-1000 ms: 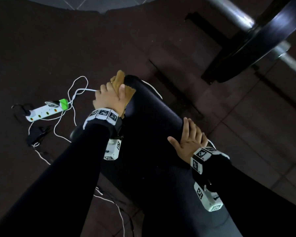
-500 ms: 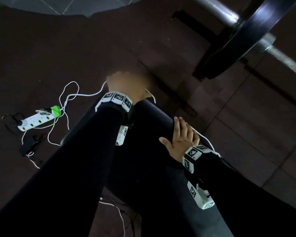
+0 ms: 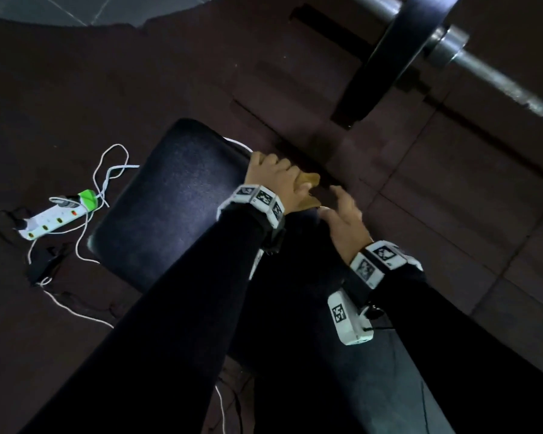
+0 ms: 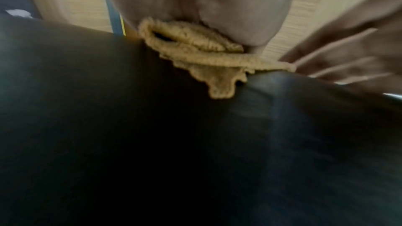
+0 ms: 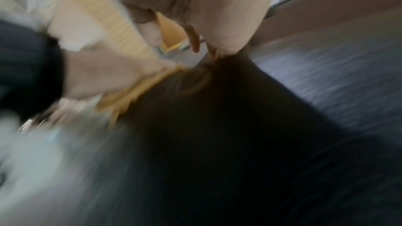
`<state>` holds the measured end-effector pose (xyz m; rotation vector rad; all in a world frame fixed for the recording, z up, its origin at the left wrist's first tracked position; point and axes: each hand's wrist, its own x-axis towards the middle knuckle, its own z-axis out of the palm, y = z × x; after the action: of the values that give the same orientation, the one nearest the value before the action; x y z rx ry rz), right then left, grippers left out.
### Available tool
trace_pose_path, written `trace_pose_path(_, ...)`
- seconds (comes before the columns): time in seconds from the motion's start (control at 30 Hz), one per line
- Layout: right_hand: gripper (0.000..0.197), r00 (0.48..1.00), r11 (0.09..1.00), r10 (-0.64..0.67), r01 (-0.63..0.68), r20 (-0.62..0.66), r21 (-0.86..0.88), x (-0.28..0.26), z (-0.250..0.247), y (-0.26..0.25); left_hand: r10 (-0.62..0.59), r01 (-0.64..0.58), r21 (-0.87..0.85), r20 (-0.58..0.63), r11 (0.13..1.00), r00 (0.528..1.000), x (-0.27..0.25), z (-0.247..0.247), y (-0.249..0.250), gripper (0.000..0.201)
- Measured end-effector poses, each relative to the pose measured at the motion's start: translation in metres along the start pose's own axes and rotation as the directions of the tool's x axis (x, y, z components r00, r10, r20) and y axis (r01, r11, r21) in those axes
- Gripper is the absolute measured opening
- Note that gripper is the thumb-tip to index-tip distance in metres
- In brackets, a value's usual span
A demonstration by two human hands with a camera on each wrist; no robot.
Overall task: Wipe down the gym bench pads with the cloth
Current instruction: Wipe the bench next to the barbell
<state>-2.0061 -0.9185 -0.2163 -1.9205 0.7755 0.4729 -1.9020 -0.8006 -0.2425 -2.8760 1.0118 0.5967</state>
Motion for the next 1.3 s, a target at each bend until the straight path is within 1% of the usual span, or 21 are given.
trace_pose_path(0.07,0.048,0.995,0.995,0.078,-0.074,-0.058,0.072,0.0,-0.021,0.013,0.065,-0.064,-0.021,0.023,0.998,0.998,-0.009,0.005,0.038,0.049)
trace_pose_path(0.1,0.045,0.993,0.993,0.092,-0.086,-0.08,0.084,0.001,-0.029,0.018,0.09,-0.088,-0.04,0.032,0.995,0.995,-0.013,0.008,0.055,0.048)
trace_pose_path(0.17,0.041,0.99,0.994,0.089,-0.082,-0.109,0.072,0.004,-0.039,0.022,0.11,-0.106,-0.13,0.03,0.986,0.993,-0.02,0.013,0.078,0.047)
trace_pose_path(0.2,0.04,0.991,0.995,0.08,-0.073,-0.108,0.062,0.006,-0.041,0.023,0.112,-0.105,-0.189,0.027,0.976,0.993,-0.023,0.015,0.083,0.05)
trace_pose_path(0.23,0.04,0.993,0.996,0.067,-0.061,-0.096,0.061,0.01,-0.042,0.021,0.113,-0.102,-0.236,0.031,0.966,0.993,-0.025,0.016,0.083,0.058)
trace_pose_path(0.3,0.041,0.998,0.998,0.052,-0.05,-0.044,0.047,0.016,-0.04,0.015,0.106,-0.092,-0.288,0.032,0.953,0.994,-0.032,0.015,0.074,0.078)
trace_pose_path(0.37,0.042,0.997,0.998,0.053,-0.051,0.063,-0.027,0.021,-0.034,0.009,0.049,-0.051,-0.33,-0.016,0.943,0.999,-0.048,0.018,0.057,0.085)
trace_pose_path(0.47,0.044,0.969,0.992,0.03,0.002,0.246,-0.129,0.019,-0.022,0.002,-0.06,0.037,-0.334,-0.059,0.942,0.996,-0.087,0.029,0.029,0.078)
trace_pose_path(0.53,0.047,0.948,0.967,-0.014,0.094,0.318,-0.237,0.016,-0.015,0.001,-0.078,0.056,-0.316,-0.057,0.947,0.995,-0.109,0.036,0.016,0.069)
trace_pose_path(0.57,0.05,0.943,0.945,-0.036,0.14,0.33,-0.295,0.015,-0.013,0.002,-0.083,0.063,-0.321,-0.051,0.945,0.995,-0.117,0.04,0.012,0.066)
trace_pose_path(0.6,0.051,0.942,0.926,-0.054,0.171,0.331,-0.335,0.014,-0.012,0.003,-0.09,0.07,-0.326,-0.047,0.943,0.995,-0.121,0.043,0.01,0.064)
trace_pose_path(0.67,0.052,0.943,0.908,-0.062,0.189,0.326,-0.373,0.013,-0.013,0.007,-0.106,0.084,-0.324,-0.05,0.942,0.993,-0.127,0.048,0.009,0.062)
trace_pose_path(0.87,0.048,0.971,0.907,-0.03,0.125,0.236,-0.402,0.0,-0.037,0.038,-0.147,0.118,-0.339,-0.061,0.933,0.987,-0.128,0.052,0.012,0.062)
trace_pose_path(0.97,0.043,0.976,0.877,-0.054,0.147,0.21,-0.457,-0.006,-0.049,0.049,-0.151,0.121,-0.33,-0.068,0.936,0.986,-0.128,0.052,0.013,0.062)
trace_pose_path(1.07,0.041,0.975,0.85,-0.085,0.179,0.206,-0.496,-0.011,-0.058,0.051,-0.162,0.144,-0.326,-0.026,0.934,0.987,-0.127,0.047,0.015,0.063)
trace_pose_path(1.2,0.045,0.983,0.816,-0.084,0.162,0.165,-0.555,-0.028,-0.073,0.045,-0.2,0.229,-0.334,0.119,0.914,0.973,-0.123,0.03,0.019,0.067)
trace_pose_path(1.27,0.044,0.985,0.818,-0.099,0.16,0.139,-0.553,-0.043,-0.084,0.039,-0.231,0.298,-0.382,0.212,0.875,0.949,-0.124,0.016,0.024,0.067)
trace_pose_path(1.3,0.044,0.986,0.823,-0.098,0.157,0.136,-0.546,-0.051,-0.091,0.035,-0.25,0.342,-0.434,0.254,0.834,0.934,-0.126,0.008,0.027,0.065)
